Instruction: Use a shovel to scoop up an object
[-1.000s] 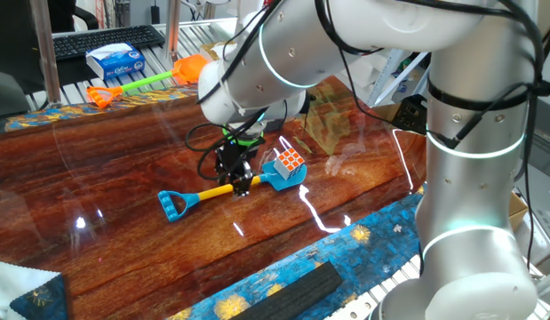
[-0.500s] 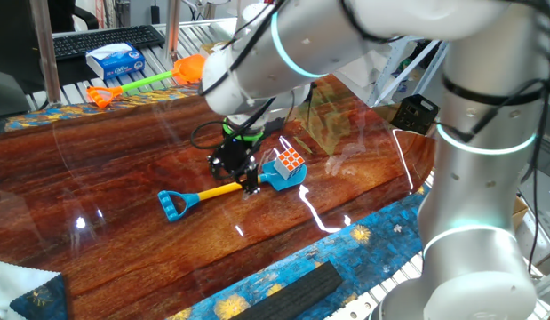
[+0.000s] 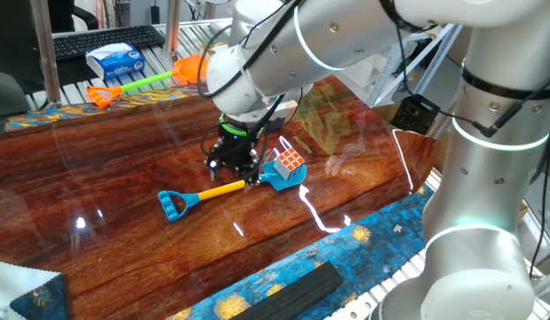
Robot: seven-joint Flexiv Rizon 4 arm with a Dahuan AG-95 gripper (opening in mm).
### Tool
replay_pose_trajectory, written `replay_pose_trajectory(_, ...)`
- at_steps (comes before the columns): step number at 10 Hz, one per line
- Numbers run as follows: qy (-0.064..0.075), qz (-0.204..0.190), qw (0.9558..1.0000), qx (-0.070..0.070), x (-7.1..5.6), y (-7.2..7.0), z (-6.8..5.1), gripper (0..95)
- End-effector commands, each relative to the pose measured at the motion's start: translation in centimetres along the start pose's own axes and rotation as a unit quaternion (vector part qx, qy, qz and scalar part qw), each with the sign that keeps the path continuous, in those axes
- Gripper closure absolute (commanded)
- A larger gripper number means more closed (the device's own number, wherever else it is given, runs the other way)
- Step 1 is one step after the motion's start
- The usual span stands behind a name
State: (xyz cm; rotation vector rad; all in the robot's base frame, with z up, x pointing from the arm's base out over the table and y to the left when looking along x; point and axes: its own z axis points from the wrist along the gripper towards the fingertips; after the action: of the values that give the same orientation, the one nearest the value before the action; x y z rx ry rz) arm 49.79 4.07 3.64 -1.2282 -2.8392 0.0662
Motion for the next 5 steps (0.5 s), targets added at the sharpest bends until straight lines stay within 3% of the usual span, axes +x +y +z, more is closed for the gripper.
replay_pose_trajectory(1,-0.017,-0.214,0.9765,0.022,-1.4,1.0,-1.6,95.0)
replay_pose_trajectory(2,-0.016,-0.237,0.9711,0.022,-2.3,1.7,-2.2,95.0)
replay_pose_trajectory(3,-0.016,-0.248,0.9685,0.022,-2.7,1.9,-2.4,95.0)
replay_pose_trajectory(4,-0.015,-0.286,0.9579,0.022,-3.9,2.5,-3.0,95.0)
replay_pose_trajectory(5,-0.012,-0.309,0.9508,0.018,-4.6,2.7,-3.2,95.0)
